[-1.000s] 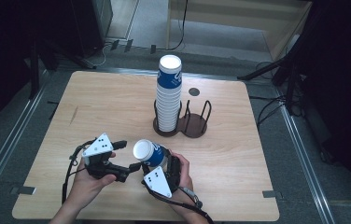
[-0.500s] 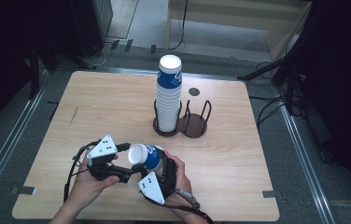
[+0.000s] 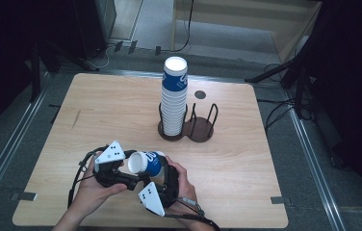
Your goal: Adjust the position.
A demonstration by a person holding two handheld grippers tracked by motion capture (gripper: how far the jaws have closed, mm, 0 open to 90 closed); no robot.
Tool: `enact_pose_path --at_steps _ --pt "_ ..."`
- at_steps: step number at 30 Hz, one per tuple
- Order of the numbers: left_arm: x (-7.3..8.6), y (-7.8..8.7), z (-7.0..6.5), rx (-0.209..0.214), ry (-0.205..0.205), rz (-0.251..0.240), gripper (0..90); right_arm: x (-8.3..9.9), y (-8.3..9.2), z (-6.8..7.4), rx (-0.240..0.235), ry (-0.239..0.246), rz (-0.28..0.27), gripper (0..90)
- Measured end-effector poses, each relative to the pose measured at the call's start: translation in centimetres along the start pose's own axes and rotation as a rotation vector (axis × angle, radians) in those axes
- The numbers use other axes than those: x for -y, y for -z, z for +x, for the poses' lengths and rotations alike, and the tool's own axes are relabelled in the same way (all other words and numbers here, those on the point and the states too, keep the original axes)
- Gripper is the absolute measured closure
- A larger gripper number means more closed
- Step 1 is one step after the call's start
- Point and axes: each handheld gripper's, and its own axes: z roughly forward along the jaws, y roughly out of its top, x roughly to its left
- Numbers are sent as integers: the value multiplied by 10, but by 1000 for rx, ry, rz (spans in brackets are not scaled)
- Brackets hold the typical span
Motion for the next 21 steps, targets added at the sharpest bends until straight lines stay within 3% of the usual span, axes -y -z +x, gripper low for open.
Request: enact_pose_path --at_steps 6,7,9,10,13,17,21 --pt "0 1 0 -3 12 -12 265 0 0 0 -1 7 0 201" --pt "0 1 0 0 8 -12 270 0 -1 0 -4 -18 11 191" --pt "0 1 0 6 7 -20 278 0 -1 0 -4 -24 9 184" --pt "1 2 1 -12 6 -25 280 -1 0 -2 -14 -47 2 161" --pt "1 5 6 -11 32 -47 282 -2 2 -6 -22 -67 -6 143" --pt "2 8 9 -42 37 -78 283 -5 4 -13 -51 -115 -20 116" --pt "4 12 12 -97 36 -142 283 -6 5 -19 -59 -165 -24 88"
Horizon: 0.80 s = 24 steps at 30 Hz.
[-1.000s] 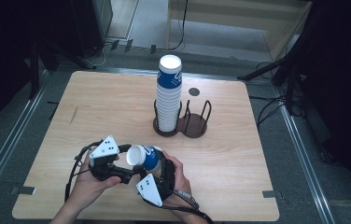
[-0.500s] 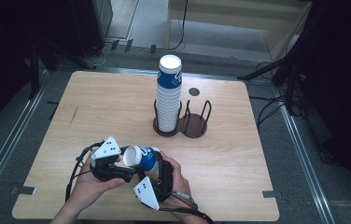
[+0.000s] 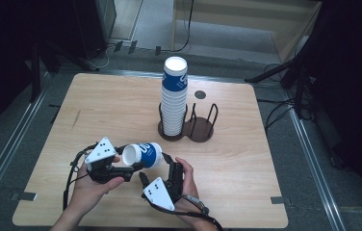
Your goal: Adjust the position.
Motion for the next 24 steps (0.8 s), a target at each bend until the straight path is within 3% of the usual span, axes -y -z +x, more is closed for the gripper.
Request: enact_pose_path --at_steps 1,4,8,9,15,24 --pt "1 1 1 -12 3 -22 283 0 0 -1 1 -11 1 88" --pt "1 2 4 -15 1 -40 283 -1 1 -6 4 -62 -1 87" --pt "2 3 5 -38 -10 -50 282 -2 1 -11 16 -94 -2 87" --pt "3 4 6 -48 -3 -75 281 -1 1 -14 20 -118 4 87" --pt "5 5 9 -61 9 -109 281 0 0 -23 24 -187 18 84" --pt "6 6 11 -82 17 -142 280 -1 0 -25 27 -217 26 60"
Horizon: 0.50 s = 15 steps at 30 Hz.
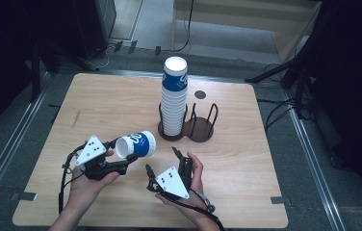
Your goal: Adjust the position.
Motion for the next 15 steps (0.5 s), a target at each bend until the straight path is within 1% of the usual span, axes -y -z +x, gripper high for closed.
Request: enact_pose_path --at_steps 1,4,6,7,8,9,10,11,13,14,15 --pt "0 1 1 -6 0 -14 280 -1 0 -2 -5 -21 2 31" --pt "0 1 2 -5 6 -27 280 -3 0 -5 -25 -83 8 18" --pt "2 1 3 -7 4 -38 280 -4 -1 -8 -38 -139 8 18" --pt "2 1 3 -7 4 -38 280 -4 -1 -8 -38 -139 8 18" --pt "2 0 3 -9 3 -45 280 -6 -2 -9 -23 -170 24 22" --pt "3 0 4 -11 0 -58 280 -7 -3 -9 -24 -172 27 22" --pt "3 0 4 -11 0 -58 280 -7 -3 -9 -26 -176 28 22" --pt "4 0 4 -12 0 -76 280 -8 -2 -10 -29 -189 29 32" --pt "5 0 5 -10 9 -93 280 -10 -2 -13 -22 -230 29 56" --pt "5 0 6 -7 9 -102 281 -11 -1 -15 -21 -268 30 59" --pt "6 0 6 -3 11 -110 280 -12 -1 -16 -15 -292 26 63"
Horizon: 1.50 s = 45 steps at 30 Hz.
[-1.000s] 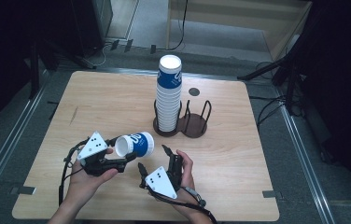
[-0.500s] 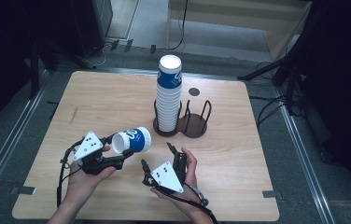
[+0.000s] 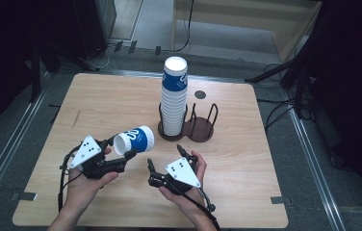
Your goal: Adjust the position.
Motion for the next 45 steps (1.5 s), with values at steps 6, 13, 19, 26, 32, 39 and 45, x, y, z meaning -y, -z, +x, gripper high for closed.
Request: enact_pose_path --at_steps 6,13,19,26,32,39,45 --pt "2 -1 0 22 6 -26 281 -5 1 1 10 -81 -12 81" --pt "3 -2 -1 30 -3 -36 281 -11 3 0 -3 -289 2 85" --pt "4 -4 -3 28 -4 -37 281 -13 1 1 -12 -463 29 5" --pt "5 -4 -3 29 10 -50 281 -12 -3 0 -6 -723 38 5" --pt "4 -4 -4 26 5 -60 281 -13 -4 1 25 -896 33 4" --pt "5 -5 -6 34 -1 -74 281 -14 -11 3 -22 -1121 51 4" --pt "6 -6 -7 37 -9 -75 281 -11 -15 2 -80 -1293 72 4"
